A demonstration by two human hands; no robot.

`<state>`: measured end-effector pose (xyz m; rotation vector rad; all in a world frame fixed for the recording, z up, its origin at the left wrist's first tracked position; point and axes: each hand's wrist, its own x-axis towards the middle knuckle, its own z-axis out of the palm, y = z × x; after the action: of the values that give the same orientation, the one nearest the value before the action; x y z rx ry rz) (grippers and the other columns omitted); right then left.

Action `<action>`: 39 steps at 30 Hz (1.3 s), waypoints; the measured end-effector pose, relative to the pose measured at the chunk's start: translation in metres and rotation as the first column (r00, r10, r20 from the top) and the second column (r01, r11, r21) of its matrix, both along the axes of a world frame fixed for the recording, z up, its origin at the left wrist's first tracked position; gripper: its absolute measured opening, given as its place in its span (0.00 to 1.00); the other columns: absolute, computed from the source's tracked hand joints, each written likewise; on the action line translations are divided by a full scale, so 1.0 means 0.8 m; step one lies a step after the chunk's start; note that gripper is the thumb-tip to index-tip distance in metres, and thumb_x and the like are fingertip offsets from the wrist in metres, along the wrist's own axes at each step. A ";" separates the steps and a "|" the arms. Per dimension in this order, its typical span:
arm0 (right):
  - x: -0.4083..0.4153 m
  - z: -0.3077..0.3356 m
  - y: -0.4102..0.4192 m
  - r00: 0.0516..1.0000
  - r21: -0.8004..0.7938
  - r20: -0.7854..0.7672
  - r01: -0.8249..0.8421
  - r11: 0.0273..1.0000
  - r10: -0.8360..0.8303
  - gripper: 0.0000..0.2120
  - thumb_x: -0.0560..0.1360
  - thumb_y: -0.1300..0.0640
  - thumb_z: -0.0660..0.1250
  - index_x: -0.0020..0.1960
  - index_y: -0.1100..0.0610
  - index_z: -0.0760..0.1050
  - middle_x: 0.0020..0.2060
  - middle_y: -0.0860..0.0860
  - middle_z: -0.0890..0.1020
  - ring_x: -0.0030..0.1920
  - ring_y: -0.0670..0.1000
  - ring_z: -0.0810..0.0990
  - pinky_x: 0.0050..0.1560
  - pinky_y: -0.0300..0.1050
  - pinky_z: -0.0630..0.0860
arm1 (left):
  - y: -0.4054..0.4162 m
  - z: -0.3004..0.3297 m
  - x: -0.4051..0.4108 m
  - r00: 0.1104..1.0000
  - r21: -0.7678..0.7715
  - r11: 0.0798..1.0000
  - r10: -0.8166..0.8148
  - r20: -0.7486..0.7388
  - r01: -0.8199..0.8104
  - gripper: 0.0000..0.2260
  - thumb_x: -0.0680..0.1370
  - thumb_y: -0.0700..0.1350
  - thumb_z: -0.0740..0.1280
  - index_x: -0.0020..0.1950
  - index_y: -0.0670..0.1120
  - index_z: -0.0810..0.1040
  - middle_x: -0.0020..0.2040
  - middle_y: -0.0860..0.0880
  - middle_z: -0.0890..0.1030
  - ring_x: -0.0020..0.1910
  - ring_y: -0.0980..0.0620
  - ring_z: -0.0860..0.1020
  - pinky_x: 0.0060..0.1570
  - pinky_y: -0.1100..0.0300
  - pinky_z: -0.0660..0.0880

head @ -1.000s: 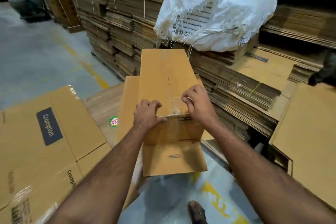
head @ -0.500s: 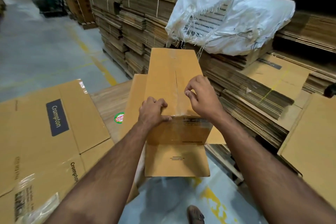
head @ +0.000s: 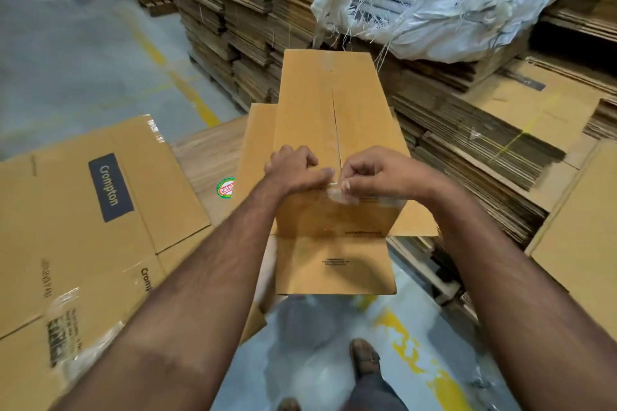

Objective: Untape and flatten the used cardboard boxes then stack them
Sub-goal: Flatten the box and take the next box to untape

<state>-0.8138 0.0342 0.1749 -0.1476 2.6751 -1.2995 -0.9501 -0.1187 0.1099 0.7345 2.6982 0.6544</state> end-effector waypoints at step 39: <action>-0.008 -0.101 -0.009 0.632 0.425 0.024 0.695 0.580 -0.775 0.34 0.81 0.36 0.49 0.81 0.52 0.46 0.79 0.59 0.39 0.78 0.59 0.37 0.71 0.70 0.57 | -0.011 -0.010 0.025 0.993 -0.007 0.996 0.089 -0.079 -0.090 0.28 0.81 0.61 0.57 0.79 0.58 0.52 0.78 0.37 0.39 0.77 0.37 0.43 0.72 0.40 0.50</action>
<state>-0.8204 0.0267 0.0944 1.2306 2.7932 -0.7936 -0.9303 -0.1273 0.1023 0.6528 2.8181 0.6439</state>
